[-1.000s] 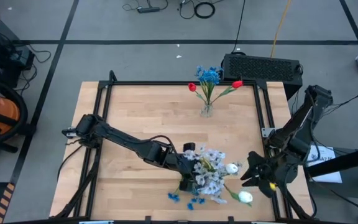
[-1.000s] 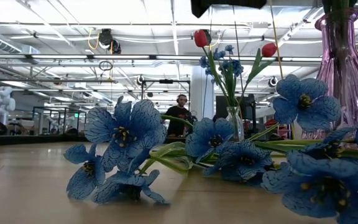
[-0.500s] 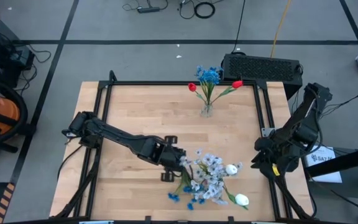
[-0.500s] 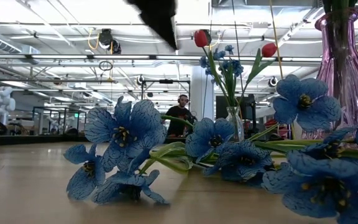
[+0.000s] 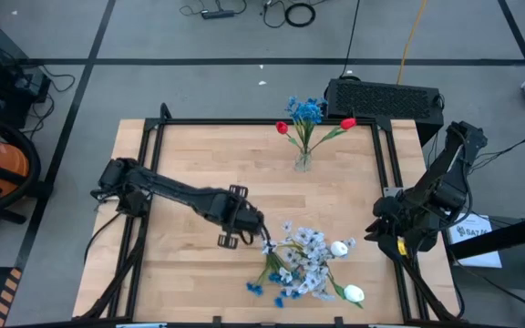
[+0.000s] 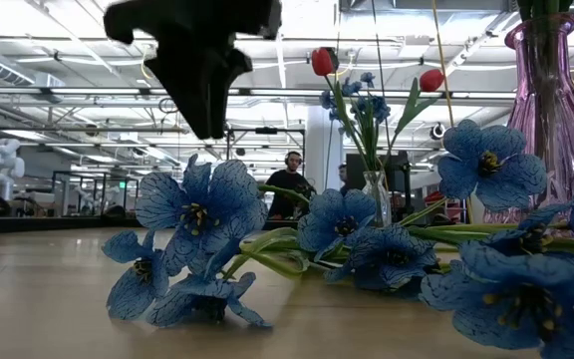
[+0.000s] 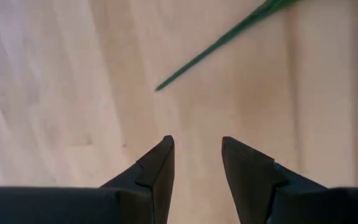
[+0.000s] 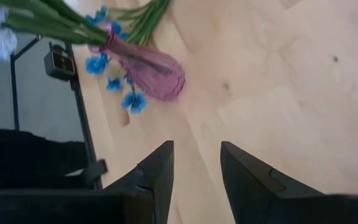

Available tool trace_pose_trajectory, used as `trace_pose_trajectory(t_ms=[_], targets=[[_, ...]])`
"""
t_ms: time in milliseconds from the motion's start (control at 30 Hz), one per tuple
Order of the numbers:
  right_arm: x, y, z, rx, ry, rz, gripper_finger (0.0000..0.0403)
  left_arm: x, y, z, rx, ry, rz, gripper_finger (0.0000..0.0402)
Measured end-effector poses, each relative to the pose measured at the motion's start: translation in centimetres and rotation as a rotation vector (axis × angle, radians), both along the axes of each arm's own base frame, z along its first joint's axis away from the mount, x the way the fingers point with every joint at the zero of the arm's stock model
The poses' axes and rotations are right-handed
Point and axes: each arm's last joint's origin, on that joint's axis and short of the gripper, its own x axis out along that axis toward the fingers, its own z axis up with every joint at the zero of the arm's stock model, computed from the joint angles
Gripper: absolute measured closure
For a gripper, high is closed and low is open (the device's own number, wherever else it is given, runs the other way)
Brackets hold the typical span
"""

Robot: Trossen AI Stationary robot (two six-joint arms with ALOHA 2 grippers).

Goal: Sort flowers into vase by color
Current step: Put the blue flowers into the transparent vase

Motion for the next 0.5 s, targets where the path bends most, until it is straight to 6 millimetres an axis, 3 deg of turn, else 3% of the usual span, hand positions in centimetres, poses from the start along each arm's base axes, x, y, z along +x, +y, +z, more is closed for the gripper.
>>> trace_pose_trajectory(t_ms=[233, 400, 500], targets=[[0.0, -0.2, 0.0, -0.001, -0.022, -0.079, 0.0280, -2.2, 5.7, -0.2, -0.014, 0.002, 0.005, 0.0261], [0.0, -0.6, -0.1, -0.016, -0.045, -0.166, 0.0280, -4.6, 10.1, -0.6, -0.042, -0.082, 0.106, 0.0261], [0.0, -0.7, -0.1, -0.038, -0.077, -0.206, 0.0280, -5.2, 11.3, -0.8, -0.094, -0.114, 0.102, 0.0261]])
